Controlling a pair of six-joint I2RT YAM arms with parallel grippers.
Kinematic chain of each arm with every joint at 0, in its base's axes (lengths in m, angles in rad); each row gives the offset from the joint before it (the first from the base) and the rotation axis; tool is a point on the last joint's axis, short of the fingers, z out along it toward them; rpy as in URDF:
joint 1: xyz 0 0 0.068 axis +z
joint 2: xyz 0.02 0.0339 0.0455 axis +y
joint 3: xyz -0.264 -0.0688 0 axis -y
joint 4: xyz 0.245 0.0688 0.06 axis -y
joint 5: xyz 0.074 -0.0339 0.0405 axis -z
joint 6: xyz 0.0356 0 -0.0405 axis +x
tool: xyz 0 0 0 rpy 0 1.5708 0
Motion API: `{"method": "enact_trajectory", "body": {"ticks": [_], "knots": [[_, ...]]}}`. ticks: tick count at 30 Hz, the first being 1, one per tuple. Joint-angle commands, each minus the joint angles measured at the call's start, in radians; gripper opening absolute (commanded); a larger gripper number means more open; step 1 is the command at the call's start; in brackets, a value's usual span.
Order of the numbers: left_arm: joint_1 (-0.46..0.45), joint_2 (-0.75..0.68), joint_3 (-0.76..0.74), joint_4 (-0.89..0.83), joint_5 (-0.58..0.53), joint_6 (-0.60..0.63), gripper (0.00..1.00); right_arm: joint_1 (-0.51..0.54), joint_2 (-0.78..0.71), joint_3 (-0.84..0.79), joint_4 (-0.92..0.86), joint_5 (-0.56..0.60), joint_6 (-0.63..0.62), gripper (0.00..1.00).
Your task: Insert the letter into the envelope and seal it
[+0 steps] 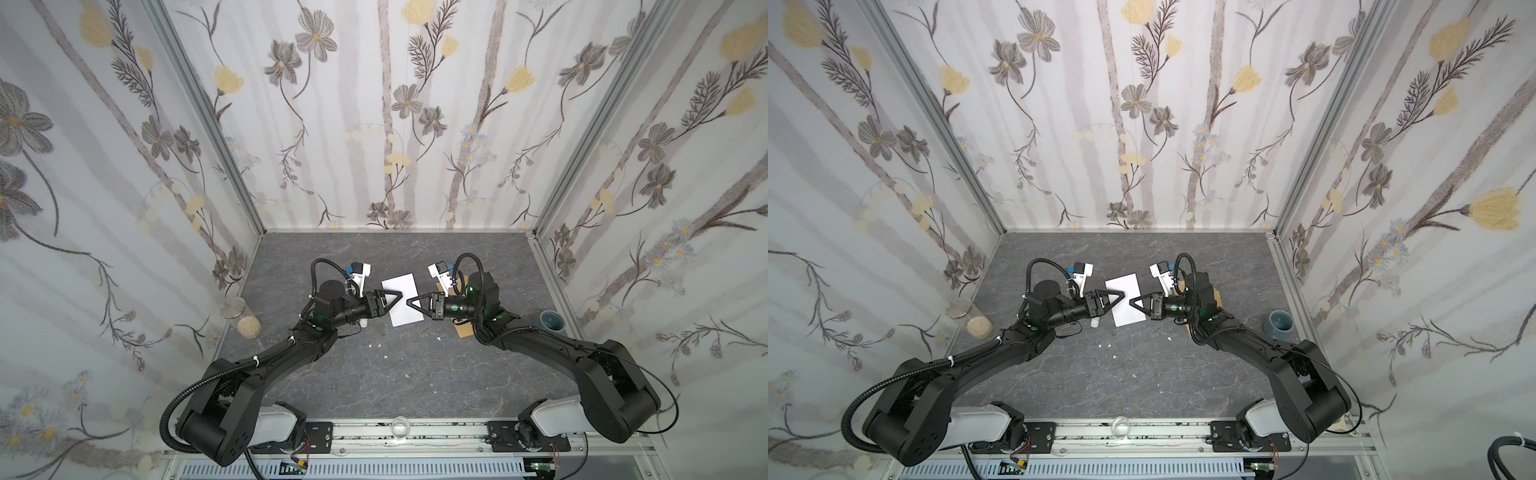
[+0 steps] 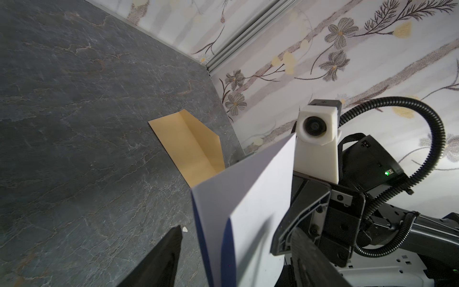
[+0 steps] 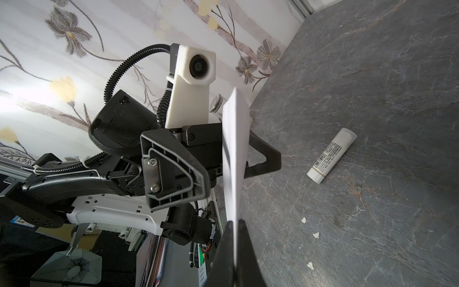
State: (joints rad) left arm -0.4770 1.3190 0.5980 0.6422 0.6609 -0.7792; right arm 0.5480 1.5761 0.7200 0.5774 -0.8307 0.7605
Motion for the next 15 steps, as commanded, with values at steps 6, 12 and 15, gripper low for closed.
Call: {"method": "enact_trajectory", "body": {"ticks": [6, 12, 15], "knots": [[-0.005, 0.025, 0.023, 0.089, 0.034, -0.020, 0.62, 0.001, 0.013, 0.009, 0.105, 0.010, 0.056, 0.00], [-0.014, 0.041, 0.022, 0.121, 0.071, -0.049, 0.47, 0.000, 0.013, 0.012, 0.110, 0.033, 0.060, 0.00], [-0.015, 0.048, 0.019, 0.129, 0.085, -0.058, 0.44, 0.000, 0.013, 0.014, 0.109, 0.043, 0.062, 0.00]]}}
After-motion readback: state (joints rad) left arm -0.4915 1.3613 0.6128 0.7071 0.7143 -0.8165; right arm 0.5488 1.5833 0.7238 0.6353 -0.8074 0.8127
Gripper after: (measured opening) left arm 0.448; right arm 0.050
